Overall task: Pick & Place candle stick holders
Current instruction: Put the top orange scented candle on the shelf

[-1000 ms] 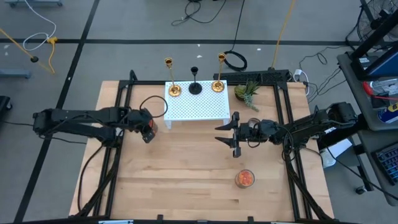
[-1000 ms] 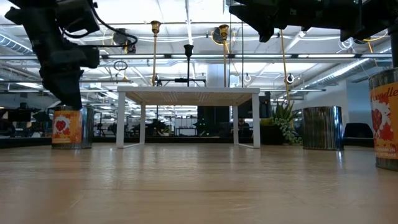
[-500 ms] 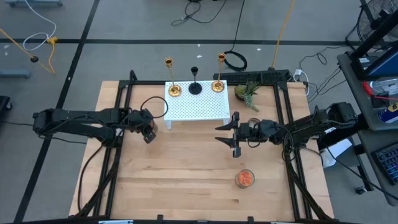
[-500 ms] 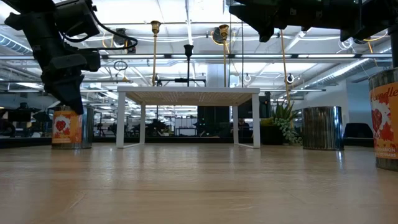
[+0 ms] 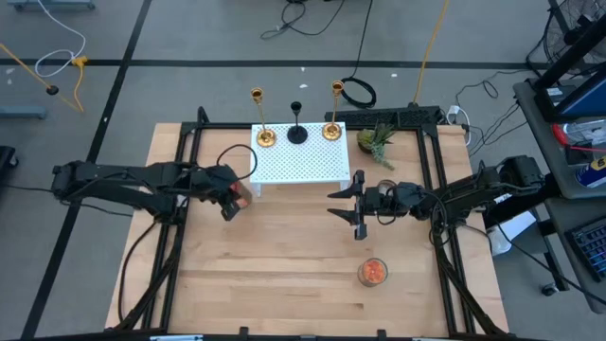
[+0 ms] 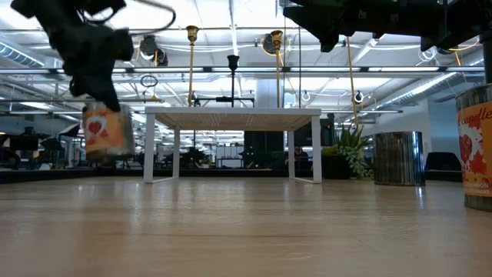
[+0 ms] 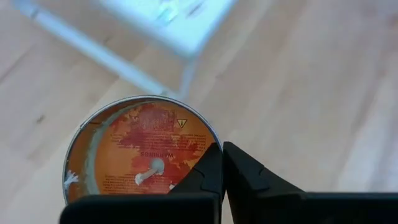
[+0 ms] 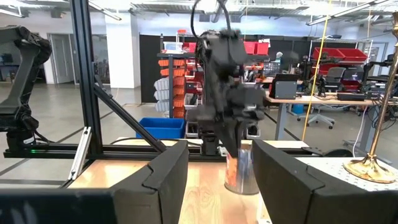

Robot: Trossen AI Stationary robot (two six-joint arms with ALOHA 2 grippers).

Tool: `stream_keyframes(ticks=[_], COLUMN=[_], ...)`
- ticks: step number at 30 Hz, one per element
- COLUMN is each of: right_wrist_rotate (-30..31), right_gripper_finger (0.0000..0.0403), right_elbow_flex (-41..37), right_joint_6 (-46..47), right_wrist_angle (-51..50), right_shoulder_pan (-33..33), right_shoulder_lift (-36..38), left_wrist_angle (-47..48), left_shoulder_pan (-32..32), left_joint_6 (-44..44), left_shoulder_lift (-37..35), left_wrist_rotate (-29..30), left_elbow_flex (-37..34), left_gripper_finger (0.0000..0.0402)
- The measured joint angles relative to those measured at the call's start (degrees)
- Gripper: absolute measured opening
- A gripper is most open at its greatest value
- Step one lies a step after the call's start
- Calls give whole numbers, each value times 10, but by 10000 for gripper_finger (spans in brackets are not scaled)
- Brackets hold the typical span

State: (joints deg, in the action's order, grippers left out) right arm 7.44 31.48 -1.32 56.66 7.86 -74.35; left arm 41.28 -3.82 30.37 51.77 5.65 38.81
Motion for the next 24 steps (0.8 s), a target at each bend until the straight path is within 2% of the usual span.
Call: stream_keyframes(ticks=[8, 15, 19, 24], right_wrist_rotate=[0, 0, 0, 0], right_gripper_finger=[173, 173, 173, 173], right_elbow_flex=[0, 0, 0, 0], right_joint_6=[0, 0, -10, -9], right_wrist_angle=[0, 0, 0, 0], right_shoulder_pan=[0, 0, 0, 0], right_shoulder_lift=[0, 0, 0, 0], left_wrist_angle=[71, 83, 86, 91], left_shoulder_pan=[94, 176, 180, 131], left_joint_6=[25, 24, -27, -109], left_shoulder_lift=[0, 17, 62, 148], left_wrist_rotate=[44, 127, 172, 128], left_elbow_flex=[117, 197, 236, 287], left_gripper_finger=[4, 3, 3, 3])
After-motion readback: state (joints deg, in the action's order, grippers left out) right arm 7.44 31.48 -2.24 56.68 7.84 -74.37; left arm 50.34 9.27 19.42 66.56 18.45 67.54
